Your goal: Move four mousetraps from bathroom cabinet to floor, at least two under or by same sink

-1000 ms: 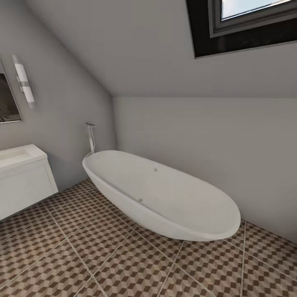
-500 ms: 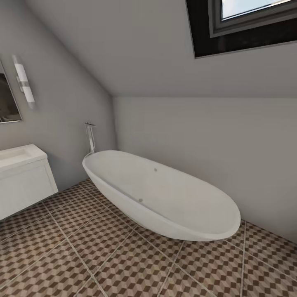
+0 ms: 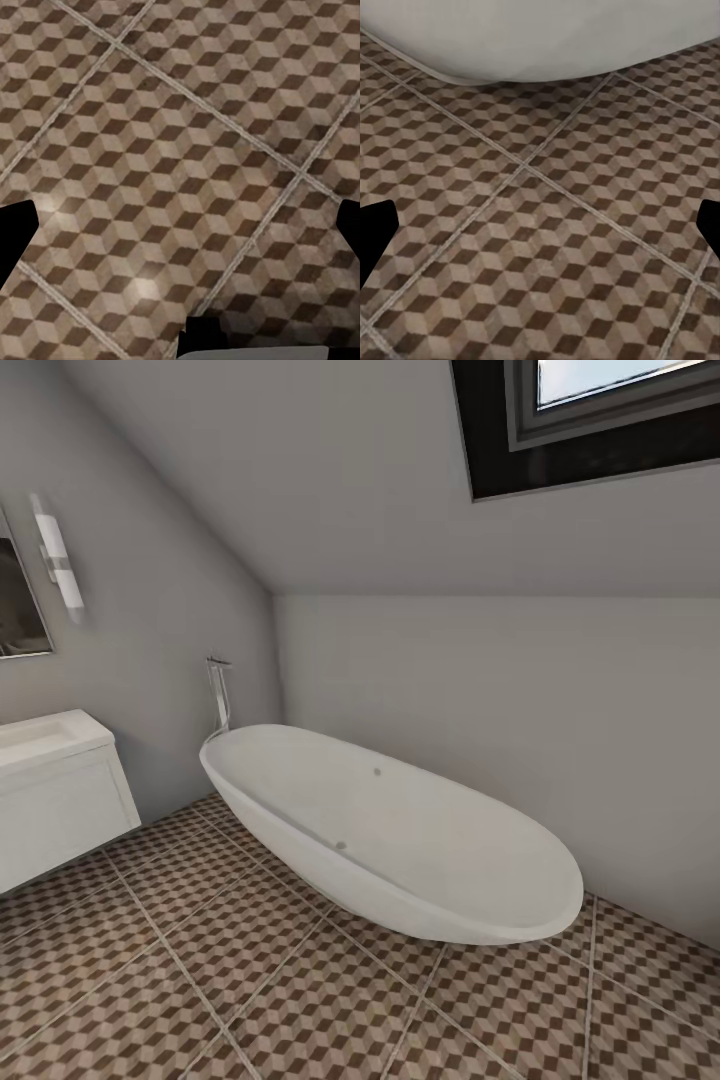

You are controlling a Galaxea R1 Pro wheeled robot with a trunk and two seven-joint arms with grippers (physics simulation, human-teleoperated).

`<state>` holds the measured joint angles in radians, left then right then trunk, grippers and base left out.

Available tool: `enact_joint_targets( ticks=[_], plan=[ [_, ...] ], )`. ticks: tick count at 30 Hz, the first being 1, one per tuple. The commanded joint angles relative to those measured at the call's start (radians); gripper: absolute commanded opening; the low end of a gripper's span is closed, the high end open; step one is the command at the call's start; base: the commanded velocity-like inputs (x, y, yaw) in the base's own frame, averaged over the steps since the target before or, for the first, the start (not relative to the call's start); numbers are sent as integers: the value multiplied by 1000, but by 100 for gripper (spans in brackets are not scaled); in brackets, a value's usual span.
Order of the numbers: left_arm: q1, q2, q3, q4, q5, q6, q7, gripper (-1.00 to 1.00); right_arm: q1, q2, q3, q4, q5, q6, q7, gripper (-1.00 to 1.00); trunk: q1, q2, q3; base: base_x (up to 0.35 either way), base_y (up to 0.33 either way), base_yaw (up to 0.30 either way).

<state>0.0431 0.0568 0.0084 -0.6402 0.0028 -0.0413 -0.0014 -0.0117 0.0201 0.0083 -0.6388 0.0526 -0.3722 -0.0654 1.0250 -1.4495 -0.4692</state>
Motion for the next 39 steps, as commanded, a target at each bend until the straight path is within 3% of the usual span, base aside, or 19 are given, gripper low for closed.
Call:
enact_joint_targets(
  ticks=[1,39],
  plan=[
    [0,0,1,-1,0,-2,0,100,-1,0,1,1,6,-2,-7,100,0,0,-1,0,0,0],
    [0,-6,1,4,0,-2,0,100,-1,0,1,1,6,-2,-7,100,0,0,-1,29,14,0]
  ],
)
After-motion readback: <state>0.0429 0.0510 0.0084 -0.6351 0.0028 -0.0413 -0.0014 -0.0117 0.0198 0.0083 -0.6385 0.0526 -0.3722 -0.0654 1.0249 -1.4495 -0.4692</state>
